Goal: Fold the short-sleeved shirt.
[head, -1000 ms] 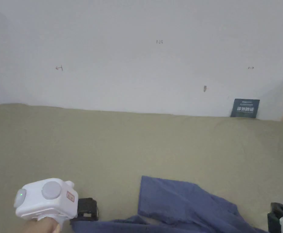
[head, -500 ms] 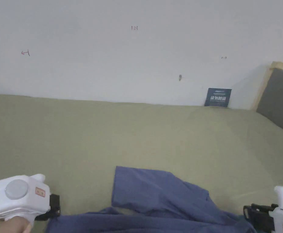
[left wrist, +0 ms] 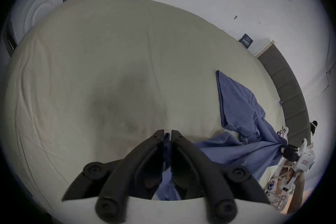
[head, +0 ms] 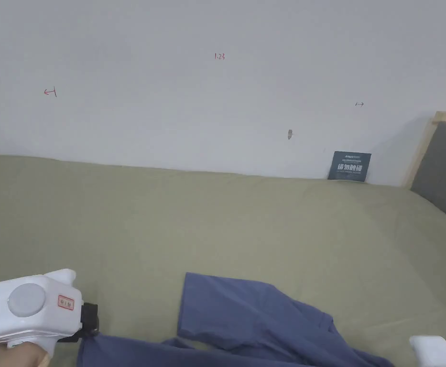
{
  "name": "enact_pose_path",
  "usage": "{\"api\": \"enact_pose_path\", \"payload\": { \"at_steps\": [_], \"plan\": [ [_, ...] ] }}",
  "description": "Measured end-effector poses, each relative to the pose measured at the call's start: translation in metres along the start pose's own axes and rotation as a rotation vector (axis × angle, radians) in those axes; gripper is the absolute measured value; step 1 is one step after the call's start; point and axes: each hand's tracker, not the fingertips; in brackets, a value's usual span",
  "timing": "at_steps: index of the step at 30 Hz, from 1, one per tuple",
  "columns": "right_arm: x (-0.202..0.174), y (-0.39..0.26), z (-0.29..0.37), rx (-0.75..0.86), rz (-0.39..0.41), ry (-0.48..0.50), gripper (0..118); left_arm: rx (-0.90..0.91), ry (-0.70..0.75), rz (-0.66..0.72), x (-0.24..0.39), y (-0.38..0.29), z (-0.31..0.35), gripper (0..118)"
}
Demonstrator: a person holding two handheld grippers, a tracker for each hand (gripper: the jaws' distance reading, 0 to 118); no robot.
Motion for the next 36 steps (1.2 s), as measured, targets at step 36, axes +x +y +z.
{"api": "enact_pose_path", "payload": {
  "at_steps": [36],
  "plan": [
    [-0.040,0.310,0.083,0.615,-0.022,0.018,14,0.628,0.045,-0.118,0.041,0.246,0.174,8]
  ]
}}
